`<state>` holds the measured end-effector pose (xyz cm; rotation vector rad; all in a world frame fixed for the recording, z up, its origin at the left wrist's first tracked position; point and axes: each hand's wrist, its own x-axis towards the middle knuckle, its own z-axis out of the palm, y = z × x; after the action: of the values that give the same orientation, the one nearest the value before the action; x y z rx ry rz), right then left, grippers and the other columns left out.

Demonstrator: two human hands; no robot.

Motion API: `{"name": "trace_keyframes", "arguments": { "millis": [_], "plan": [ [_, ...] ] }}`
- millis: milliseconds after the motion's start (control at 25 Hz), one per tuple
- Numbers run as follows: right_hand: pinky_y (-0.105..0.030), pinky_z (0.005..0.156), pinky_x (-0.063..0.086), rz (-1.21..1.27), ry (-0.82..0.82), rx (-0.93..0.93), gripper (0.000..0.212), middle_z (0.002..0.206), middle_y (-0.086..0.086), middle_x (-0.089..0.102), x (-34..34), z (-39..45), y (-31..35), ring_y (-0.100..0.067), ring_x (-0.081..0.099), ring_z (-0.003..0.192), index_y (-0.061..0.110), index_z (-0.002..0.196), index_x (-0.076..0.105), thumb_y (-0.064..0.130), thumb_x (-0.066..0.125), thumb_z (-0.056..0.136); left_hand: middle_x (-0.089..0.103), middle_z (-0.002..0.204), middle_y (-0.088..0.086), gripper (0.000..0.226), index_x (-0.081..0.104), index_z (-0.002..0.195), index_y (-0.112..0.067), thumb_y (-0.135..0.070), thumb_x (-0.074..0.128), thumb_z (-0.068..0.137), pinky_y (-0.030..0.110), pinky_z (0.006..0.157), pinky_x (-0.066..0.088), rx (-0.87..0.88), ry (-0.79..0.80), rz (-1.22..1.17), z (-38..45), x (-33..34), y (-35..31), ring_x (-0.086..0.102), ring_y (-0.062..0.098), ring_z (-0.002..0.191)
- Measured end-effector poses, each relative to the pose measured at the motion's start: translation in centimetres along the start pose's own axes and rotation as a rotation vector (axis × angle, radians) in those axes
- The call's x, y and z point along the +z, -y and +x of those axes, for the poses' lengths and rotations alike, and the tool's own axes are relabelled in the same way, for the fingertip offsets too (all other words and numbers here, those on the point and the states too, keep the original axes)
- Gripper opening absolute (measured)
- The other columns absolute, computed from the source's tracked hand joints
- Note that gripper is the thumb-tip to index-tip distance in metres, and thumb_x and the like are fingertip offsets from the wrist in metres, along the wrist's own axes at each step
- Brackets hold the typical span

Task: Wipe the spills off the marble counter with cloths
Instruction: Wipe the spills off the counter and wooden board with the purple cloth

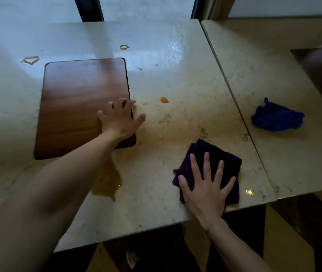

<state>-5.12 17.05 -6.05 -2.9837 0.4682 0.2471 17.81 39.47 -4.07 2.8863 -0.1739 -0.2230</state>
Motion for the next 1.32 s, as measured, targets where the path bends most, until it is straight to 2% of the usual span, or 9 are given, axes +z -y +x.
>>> {"name": "trace_keyframes", "arguments": {
  "millis": [120,240,320,440,560,800,920,1080,1320],
  "plan": [
    [-0.076,0.109,0.007,-0.008,-0.018,-0.063,0.074,0.167,0.001,0.001,0.3,0.9,3.0,-0.04,0.002,0.15,0.041,0.156,0.007,0.073,0.02,0.091,0.041,0.142,0.012,0.056,0.046,0.135,-0.031,-0.062,0.045,0.09,0.066,0.104,0.029,-0.009,-0.135,-0.001,1.0,-1.5,3.5,0.041,0.038,0.129],
    [-0.076,0.109,0.0,0.025,-0.013,-0.178,0.073,0.166,0.003,-0.005,-0.4,6.2,7.5,-0.038,-0.006,0.15,0.044,0.155,0.0,0.074,0.018,0.09,0.034,0.147,0.01,0.061,0.041,0.138,-0.034,-0.067,0.043,0.088,0.079,0.104,0.018,0.009,-0.15,0.137,2.5,-1.6,8.1,0.03,0.04,0.137],
    [-0.076,0.108,-0.003,0.033,-0.008,-0.209,0.072,0.166,0.004,-0.006,-1.1,13.1,10.4,-0.038,-0.009,0.15,0.045,0.154,-0.003,0.074,0.015,0.09,0.031,0.149,0.009,0.067,0.039,0.14,-0.036,-0.075,0.033,0.085,0.083,0.102,0.012,0.029,-0.13,0.194,3.5,-1.3,9.9,0.024,0.04,0.141],
    [-0.077,0.107,0.001,0.03,-0.094,-0.198,0.071,0.166,0.004,0.009,-3.1,25.3,13.4,-0.039,0.002,0.15,0.046,0.154,0.011,0.076,0.017,0.09,0.028,0.152,0.009,0.072,0.04,0.142,-0.036,-0.077,0.031,0.083,0.084,0.104,0.012,0.053,-0.09,0.17,3.8,-0.9,10.3,0.021,0.039,0.145],
    [-0.077,0.107,-0.006,0.018,0.018,-0.176,0.072,0.166,0.01,-0.007,-5.4,38.1,15.5,-0.036,-0.012,0.15,0.05,0.152,0.001,0.078,0.013,0.087,0.025,0.156,0.01,0.075,0.039,0.144,-0.038,-0.08,0.031,0.083,0.083,0.105,0.013,0.042,-0.055,0.155,4.0,-0.7,10.6,0.018,0.038,0.147],
    [-0.077,0.106,-0.009,0.029,0.084,-0.21,0.074,0.166,0.011,-0.009,-9.3,56.6,21.6,-0.036,-0.014,0.15,0.051,0.152,0.003,0.08,0.017,0.085,0.028,0.156,0.012,0.075,0.038,0.144,-0.04,-0.083,0.027,0.083,0.081,0.105,0.014,0.043,-0.042,0.198,4.8,-0.4,10.8,0.02,0.041,0.147],
    [-0.077,0.107,-0.009,0.023,0.085,-0.275,0.073,0.166,0.01,-0.005,-9.4,59.0,25.5,-0.037,-0.014,0.15,0.05,0.152,0.005,0.077,0.018,0.085,0.029,0.155,0.011,0.073,0.039,0.142,-0.04,-0.082,0.026,0.084,0.08,0.105,0.013,0.038,-0.057,0.208,5.0,-0.3,10.8,0.02,0.04,0.146],
    [-0.074,0.109,-0.009,-0.021,0.093,-0.494,0.071,0.166,0.012,-0.004,-8.5,56.5,28.8,-0.034,-0.012,0.15,0.053,0.151,0.006,0.078,0.019,0.086,0.027,0.156,0.01,0.072,0.038,0.143,-0.041,-0.082,0.027,0.085,0.08,0.107,0.011,0.014,-0.036,0.195,4.7,-0.2,11.2,0.018,0.039,0.148],
    [-0.066,0.114,-0.009,-0.068,0.111,-0.778,0.061,0.164,0.02,-0.001,-7.0,46.8,25.4,-0.024,-0.009,0.152,0.061,0.147,0.008,0.077,0.02,0.09,0.023,0.156,0.008,0.071,0.033,0.144,-0.043,-0.081,0.031,0.083,0.08,0.108,0.01,0.003,-0.051,0.165,5.1,-0.8,11.0,0.015,0.037,0.148]
  ]
}}
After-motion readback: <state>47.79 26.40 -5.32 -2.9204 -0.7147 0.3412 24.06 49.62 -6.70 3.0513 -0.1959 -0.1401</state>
